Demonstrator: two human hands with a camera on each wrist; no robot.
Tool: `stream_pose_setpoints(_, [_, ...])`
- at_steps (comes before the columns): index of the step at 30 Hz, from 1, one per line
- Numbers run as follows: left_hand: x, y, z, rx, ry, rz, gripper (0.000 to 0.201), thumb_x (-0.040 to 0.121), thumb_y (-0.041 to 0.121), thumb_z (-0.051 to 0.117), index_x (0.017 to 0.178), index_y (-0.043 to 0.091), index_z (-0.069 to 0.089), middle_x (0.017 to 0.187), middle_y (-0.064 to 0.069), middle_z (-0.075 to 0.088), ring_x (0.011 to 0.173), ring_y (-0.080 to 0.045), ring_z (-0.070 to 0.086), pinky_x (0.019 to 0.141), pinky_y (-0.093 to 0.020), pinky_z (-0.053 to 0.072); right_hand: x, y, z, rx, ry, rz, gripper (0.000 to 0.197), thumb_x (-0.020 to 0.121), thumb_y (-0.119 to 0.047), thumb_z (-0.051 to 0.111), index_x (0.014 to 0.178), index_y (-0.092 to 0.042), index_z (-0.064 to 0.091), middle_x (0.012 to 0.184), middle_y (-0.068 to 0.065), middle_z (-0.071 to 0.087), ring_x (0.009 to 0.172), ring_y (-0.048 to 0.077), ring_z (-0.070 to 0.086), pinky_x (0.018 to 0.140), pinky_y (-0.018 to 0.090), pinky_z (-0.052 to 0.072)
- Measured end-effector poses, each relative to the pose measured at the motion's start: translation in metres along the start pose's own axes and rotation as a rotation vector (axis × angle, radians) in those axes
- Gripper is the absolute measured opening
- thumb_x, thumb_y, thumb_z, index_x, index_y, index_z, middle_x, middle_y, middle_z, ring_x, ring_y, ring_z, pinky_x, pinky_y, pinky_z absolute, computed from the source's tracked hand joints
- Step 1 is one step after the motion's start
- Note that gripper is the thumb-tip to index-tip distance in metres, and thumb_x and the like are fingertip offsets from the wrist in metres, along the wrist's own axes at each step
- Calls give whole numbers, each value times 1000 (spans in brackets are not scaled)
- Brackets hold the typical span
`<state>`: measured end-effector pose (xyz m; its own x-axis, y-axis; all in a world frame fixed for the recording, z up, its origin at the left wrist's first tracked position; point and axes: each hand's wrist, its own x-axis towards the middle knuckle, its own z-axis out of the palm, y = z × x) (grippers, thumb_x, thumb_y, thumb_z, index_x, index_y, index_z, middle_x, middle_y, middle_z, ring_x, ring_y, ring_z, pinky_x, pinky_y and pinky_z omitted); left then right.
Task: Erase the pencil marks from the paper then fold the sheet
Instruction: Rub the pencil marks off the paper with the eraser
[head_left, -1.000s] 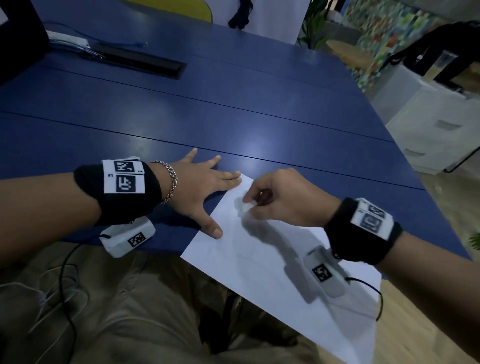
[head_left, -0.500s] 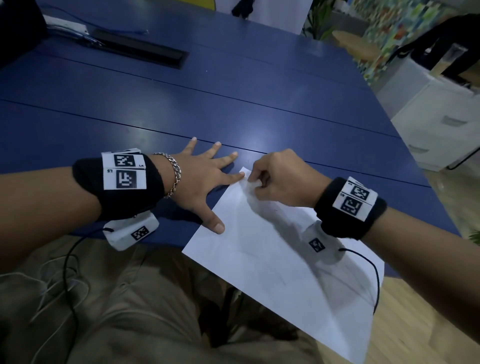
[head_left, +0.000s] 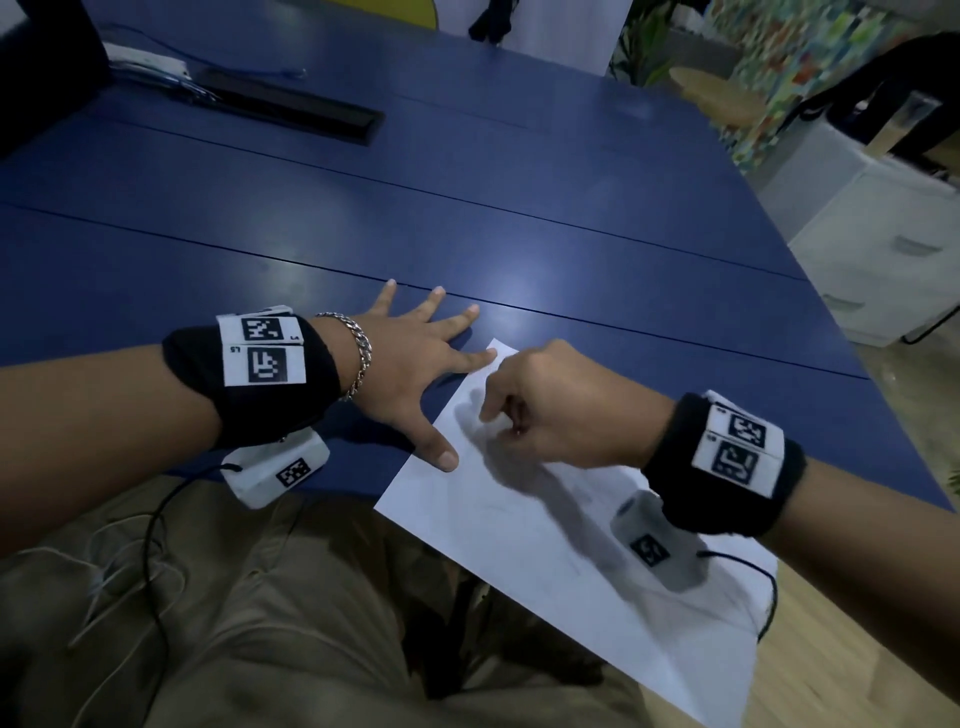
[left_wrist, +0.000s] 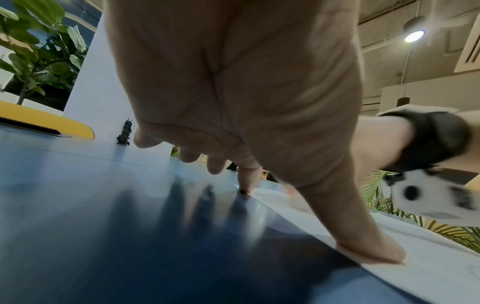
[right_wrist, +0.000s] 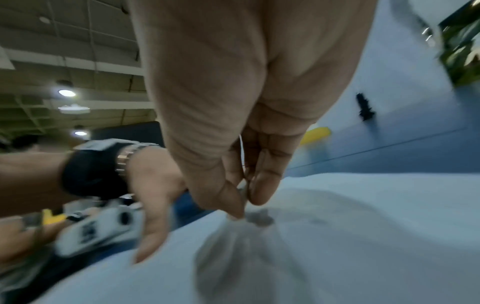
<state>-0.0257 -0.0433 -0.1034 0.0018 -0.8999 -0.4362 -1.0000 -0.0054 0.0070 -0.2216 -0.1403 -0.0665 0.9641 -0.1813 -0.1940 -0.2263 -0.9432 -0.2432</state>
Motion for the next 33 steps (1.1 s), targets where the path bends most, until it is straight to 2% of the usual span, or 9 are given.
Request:
stream_pose_setpoints(4, [-2, 2, -2, -5, -14, -4, 136, 52, 108, 48, 159, 52, -15, 170, 2, -29, 155, -39, -26, 115, -79, -8, 15, 22, -4, 48, 146, 119, 20, 77, -20, 71, 97, -18, 77, 69, -16, 61, 60, -3, 55, 59, 3, 38])
stream_pose_setpoints(9, [-9, 3, -7, -75, -50, 7, 132, 61, 99, 58, 163, 45, -7, 170, 11, -24, 158, -33, -16, 120, -74, -1, -3, 34, -1, 50, 195, 188, 14, 76, -17, 71, 90, -20, 74, 70, -12, 64, 62, 1, 57, 59, 12, 43])
stream_pose_setpoints(11, [-12, 6, -13, -157, -20, 22, 125, 66, 93, 63, 165, 39, 10, 174, 14, -6, 160, -30, -3, 125, -65, 9, -13, 38, 2, 29, 190, 210, 10, 75, -18, 70, 85, -20, 71, 75, -10, 64, 65, 7, 56, 64, 25, 50])
stream_pose_setpoints(14, [-9, 9, -21, -242, 143, 85, 103, 74, 80, 71, 158, 30, 39, 165, 3, 32, 152, -22, 30, 122, -41, 29, -21, 39, 5, 61, 175, 208, 6, 76, -19, 69, 79, -23, 66, 81, -8, 65, 69, 9, 58, 65, 30, 52])
stream_pose_setpoints(20, [1, 4, -5, -103, 15, 7, 112, 67, 97, 55, 159, 59, 3, 174, 9, -7, 160, -32, -4, 120, -73, 14, -15, 35, -11, 46, 23, 229, 20, 75, -24, 77, 94, -22, 75, 80, -12, 66, 74, 5, 61, 69, 27, 55])
stream_pose_setpoints(24, [2, 3, -3, -119, -10, -38, 111, 62, 102, 51, 150, 70, -7, 172, 9, -20, 159, -39, -10, 118, -77, 7, 13, 34, -11, 101, 139, 207, 17, 78, -22, 76, 95, -19, 76, 77, -12, 68, 70, 3, 60, 65, 17, 47])
stream_pose_setpoints(27, [3, 3, -1, -143, -24, -53, 111, 60, 103, 51, 147, 74, -11, 172, 8, -22, 158, -38, -13, 118, -77, 2, 21, 32, -4, 126, 212, 216, 15, 79, -22, 77, 93, -16, 76, 76, -8, 71, 70, 9, 64, 67, 24, 51])
stream_pose_setpoints(29, [3, 2, -1, -164, -26, -58, 111, 59, 102, 53, 147, 74, -9, 171, 9, -22, 158, -37, -15, 118, -76, 0, 16, 30, -3, 126, 176, 207, 15, 78, -21, 77, 93, -18, 76, 76, -9, 71, 71, 6, 65, 68, 24, 55])
stream_pose_setpoints(33, [4, 2, -1, -173, -33, -58, 111, 59, 101, 55, 147, 74, -8, 171, 10, -23, 158, -36, -17, 118, -76, 0, 13, 33, -6, 121, 78, 168, 18, 75, -20, 79, 92, -25, 77, 75, -12, 71, 70, 0, 66, 63, 10, 48])
